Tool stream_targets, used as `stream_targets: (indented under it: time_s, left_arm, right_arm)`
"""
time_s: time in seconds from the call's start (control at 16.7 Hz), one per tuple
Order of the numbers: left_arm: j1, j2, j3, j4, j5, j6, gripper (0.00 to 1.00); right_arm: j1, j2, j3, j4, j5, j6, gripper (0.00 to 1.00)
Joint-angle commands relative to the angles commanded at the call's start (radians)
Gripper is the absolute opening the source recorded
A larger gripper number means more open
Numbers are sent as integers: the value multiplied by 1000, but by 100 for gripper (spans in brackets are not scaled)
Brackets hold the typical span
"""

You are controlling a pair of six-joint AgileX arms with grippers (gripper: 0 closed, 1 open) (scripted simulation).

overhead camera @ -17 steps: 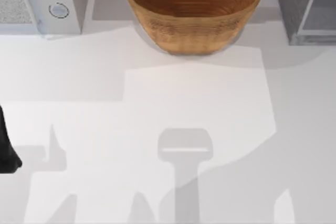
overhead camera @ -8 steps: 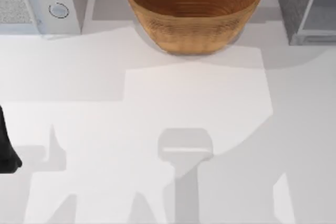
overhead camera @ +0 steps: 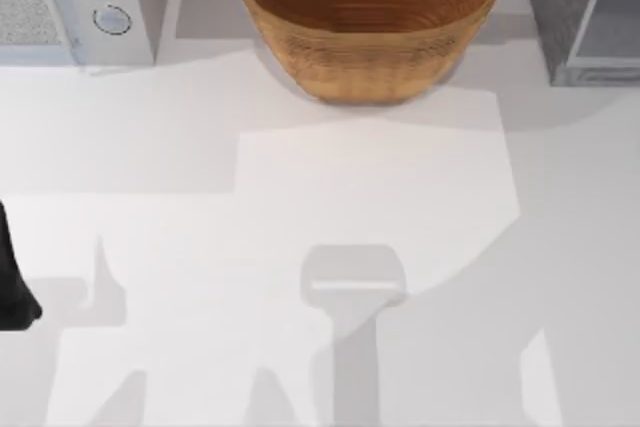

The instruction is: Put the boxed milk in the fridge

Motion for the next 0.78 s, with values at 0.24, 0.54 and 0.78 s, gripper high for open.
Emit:
stream_targets:
  time_s: [0.24, 0.54, 0.78]
  left_arm:
    - [0, 0, 0, 0, 0, 0, 100]
    - [0, 0, 0, 0, 0, 0, 100]
    - [0, 0, 0, 0, 0, 0, 100]
  right_arm:
    - [0, 0, 0, 0, 0, 0, 75]
    - [0, 0, 0, 0, 0, 0, 100]
    - [0, 0, 0, 0, 0, 0, 100]
